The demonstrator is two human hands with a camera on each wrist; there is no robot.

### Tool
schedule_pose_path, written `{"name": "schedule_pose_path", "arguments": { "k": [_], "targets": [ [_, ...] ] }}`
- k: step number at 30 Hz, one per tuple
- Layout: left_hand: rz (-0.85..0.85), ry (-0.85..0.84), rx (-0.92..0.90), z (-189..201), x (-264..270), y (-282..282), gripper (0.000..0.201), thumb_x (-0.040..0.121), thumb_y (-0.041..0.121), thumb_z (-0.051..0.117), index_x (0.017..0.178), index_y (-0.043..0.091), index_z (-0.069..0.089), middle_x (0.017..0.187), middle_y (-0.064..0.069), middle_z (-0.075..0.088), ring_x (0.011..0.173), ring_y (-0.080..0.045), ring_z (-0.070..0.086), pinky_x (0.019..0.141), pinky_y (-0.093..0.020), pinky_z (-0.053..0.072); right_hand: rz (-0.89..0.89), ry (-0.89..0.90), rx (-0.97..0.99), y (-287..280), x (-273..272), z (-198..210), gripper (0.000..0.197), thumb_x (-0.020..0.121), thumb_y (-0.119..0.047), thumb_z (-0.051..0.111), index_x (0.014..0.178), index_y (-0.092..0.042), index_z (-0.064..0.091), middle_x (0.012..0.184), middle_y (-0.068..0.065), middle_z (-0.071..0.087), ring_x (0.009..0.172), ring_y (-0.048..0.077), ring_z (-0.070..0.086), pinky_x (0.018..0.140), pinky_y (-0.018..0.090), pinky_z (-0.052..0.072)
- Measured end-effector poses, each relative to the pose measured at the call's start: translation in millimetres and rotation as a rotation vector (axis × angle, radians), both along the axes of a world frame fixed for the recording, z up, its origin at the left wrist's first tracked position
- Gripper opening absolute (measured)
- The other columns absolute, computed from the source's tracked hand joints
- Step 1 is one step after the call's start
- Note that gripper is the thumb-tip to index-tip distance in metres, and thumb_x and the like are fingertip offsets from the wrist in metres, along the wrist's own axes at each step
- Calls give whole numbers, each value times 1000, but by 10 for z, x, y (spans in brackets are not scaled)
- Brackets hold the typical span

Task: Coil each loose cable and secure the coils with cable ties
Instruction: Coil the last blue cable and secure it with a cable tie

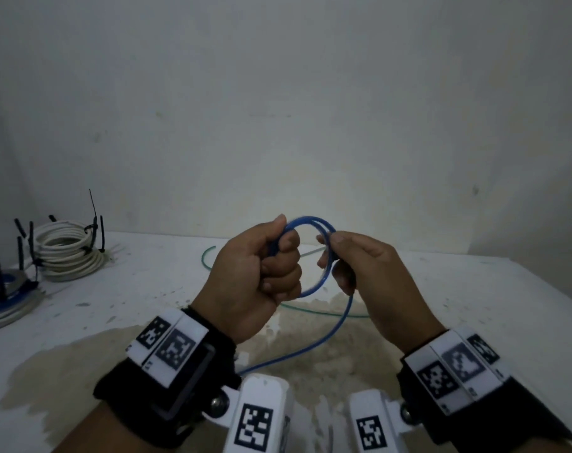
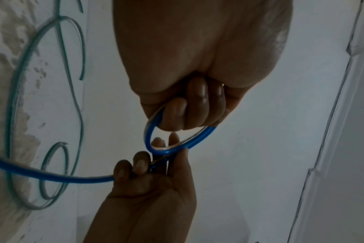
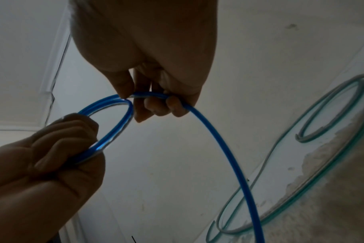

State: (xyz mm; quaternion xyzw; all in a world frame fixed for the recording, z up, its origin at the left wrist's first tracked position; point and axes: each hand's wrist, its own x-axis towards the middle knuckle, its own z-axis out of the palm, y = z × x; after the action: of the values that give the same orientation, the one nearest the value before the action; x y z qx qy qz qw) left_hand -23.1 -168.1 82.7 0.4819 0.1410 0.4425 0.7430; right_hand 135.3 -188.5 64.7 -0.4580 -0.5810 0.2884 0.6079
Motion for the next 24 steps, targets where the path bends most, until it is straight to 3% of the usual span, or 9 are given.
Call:
{"name": "schedule_pose_path", "arguments": {
  "k": [4, 8, 11, 13, 15, 18, 21, 23, 24],
  "targets": [
    [-21, 32, -16, 33, 24, -66, 35, 85, 34, 42, 53, 18, 43, 41, 8, 22, 34, -6, 17, 41, -23, 13, -104, -58, 43, 11, 57, 40, 22, 95, -29, 53, 89, -15, 69, 50, -12, 53, 46, 4, 43, 48, 19, 37],
    [77, -47, 9, 145, 33, -101, 35, 90, 32, 40, 58, 18, 41, 42, 9, 21, 32, -5, 17, 38, -21, 15, -170, -162, 82, 27, 97, -25, 27, 92, -35, 56, 73, -17, 61, 53, -4, 57, 47, 9, 52, 50, 22, 45],
    [177, -143, 35, 353, -60, -28, 37, 98, 32, 32, 65, 18, 38, 42, 10, 22, 31, -4, 18, 37, -20, 16, -86, -294, -13, 30, 89, -212, 3, 93, -26, 55, 94, -29, 55, 66, -1, 64, 61, 7, 63, 63, 24, 50],
    [244, -178, 40, 503, -158, 48, 38, 100, 33, 30, 66, 19, 39, 43, 8, 23, 32, -4, 18, 38, -20, 16, -61, -428, -35, 27, 95, -343, 34, 93, -19, 55, 114, -40, 39, 78, -3, 63, 70, 5, 64, 66, 22, 50],
    [308, -175, 35, 592, -232, 119, 38, 102, 34, 30, 68, 19, 40, 43, 7, 25, 34, -5, 19, 37, -19, 17, -61, -578, 32, -29, 106, -377, 47, 94, -16, 52, 123, -47, 32, 89, -7, 59, 76, 6, 63, 68, 20, 49],
    [359, -176, -1, 600, -287, 216, 39, 103, 35, 29, 70, 18, 42, 45, 8, 27, 35, -5, 21, 37, -18, 20, 8, -889, 125, -143, 105, -278, 33, 96, -17, 41, 125, -27, 55, 104, -2, 57, 88, 7, 52, 77, 16, 40],
    [330, -213, -46, 559, -331, 262, 38, 101, 31, 27, 71, 16, 43, 48, 8, 28, 37, -6, 23, 39, -19, 23, 7, -1246, 111, -201, 181, -228, 40, 91, -7, 43, 128, -19, 55, 118, 0, 51, 104, 18, 52, 87, 27, 41],
    [305, -223, -61, 529, -345, 278, 34, 100, 27, 27, 72, 16, 43, 50, 7, 29, 38, -7, 25, 40, -18, 26, -112, -1450, 225, -229, 243, -210, 35, 79, -4, 58, 111, -16, 63, 112, 6, 55, 97, 26, 58, 79, 32, 43],
    [299, -219, -62, 509, -344, 287, 33, 99, 25, 27, 72, 16, 43, 50, 7, 30, 39, -8, 26, 41, -18, 28, -208, -1467, 322, -227, 301, -214, 29, 73, -4, 68, 99, -15, 66, 110, 10, 56, 96, 29, 58, 76, 33, 45]
  ]
}}
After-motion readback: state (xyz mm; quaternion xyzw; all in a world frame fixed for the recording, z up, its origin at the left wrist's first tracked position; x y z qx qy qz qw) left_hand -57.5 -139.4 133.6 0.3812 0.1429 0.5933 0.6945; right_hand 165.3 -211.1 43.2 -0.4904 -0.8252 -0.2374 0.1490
